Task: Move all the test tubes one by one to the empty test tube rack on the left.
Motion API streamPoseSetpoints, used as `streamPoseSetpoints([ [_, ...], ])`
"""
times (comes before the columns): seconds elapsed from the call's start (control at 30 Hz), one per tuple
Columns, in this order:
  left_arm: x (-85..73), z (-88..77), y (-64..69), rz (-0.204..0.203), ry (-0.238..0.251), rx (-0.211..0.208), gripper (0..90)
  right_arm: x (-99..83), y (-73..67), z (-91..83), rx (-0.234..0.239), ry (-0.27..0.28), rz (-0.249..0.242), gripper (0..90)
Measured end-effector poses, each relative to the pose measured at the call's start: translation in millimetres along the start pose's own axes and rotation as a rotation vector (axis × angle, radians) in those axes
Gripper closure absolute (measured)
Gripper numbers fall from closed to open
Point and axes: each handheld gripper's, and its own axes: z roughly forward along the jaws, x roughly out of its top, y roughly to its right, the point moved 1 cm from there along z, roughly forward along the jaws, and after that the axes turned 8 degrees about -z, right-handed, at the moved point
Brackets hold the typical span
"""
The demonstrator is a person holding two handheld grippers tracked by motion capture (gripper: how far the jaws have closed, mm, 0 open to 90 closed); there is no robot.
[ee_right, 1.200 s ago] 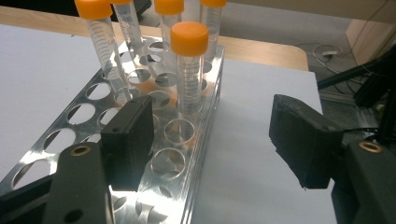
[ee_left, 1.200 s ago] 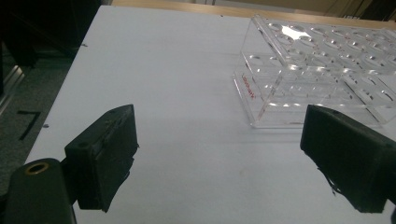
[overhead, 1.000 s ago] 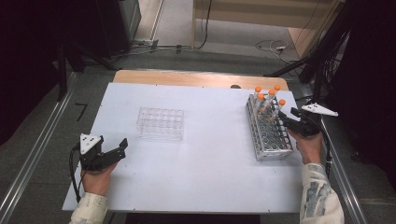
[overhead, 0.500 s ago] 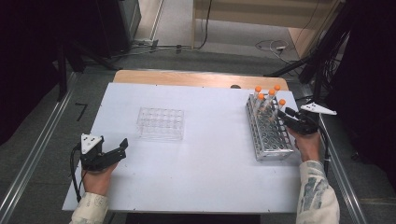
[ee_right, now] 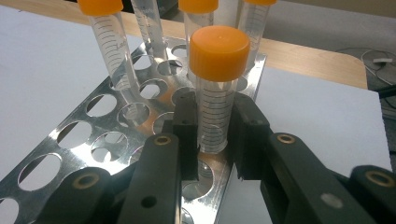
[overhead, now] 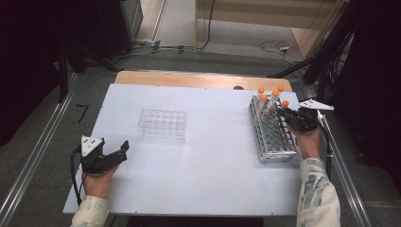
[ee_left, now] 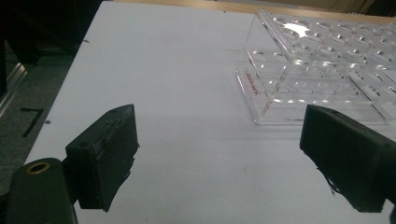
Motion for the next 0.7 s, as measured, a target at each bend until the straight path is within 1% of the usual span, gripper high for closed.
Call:
streamPoseSetpoints([
  [0.07,-0.1,0.2,0.2,0.001,0.001,0.000,11.8,0.5,0.5,-1.5,-0.002,0.004,0.000,72.0],
  [0.17,-0.3,0.4,0.7,0.005,0.000,0.000,11.9,4.1,0.5,-6.4,-0.011,0.034,0.001,72.1],
  [0.2,-0.3,0.4,0.7,0.005,0.000,0.000,11.8,4.1,0.5,-6.4,-0.011,0.034,0.001,72.1],
  [0.23,-0.3,0.6,0.6,0.007,-0.002,0.000,11.8,8.3,-0.3,-10.5,-0.023,0.051,-0.005,72.0],
  [0.4,-0.1,0.0,0.9,0.004,0.001,0.000,11.8,15.7,-0.7,-18.0,-0.037,0.070,-0.001,72.0],
  [0.43,-0.1,-0.2,0.8,0.005,0.001,-0.001,11.8,20.0,-0.9,-22.2,-0.045,0.086,-0.002,72.0],
  [0.57,-0.2,-0.9,1.3,0.007,0.002,-0.001,11.8,28.9,-2.5,-31.7,-0.060,0.109,-0.007,72.1],
  [0.7,0.0,-2.4,2.2,0.006,0.004,-0.006,11.8,36.3,-3.9,-43.9,-0.065,0.126,-0.005,72.1],
])
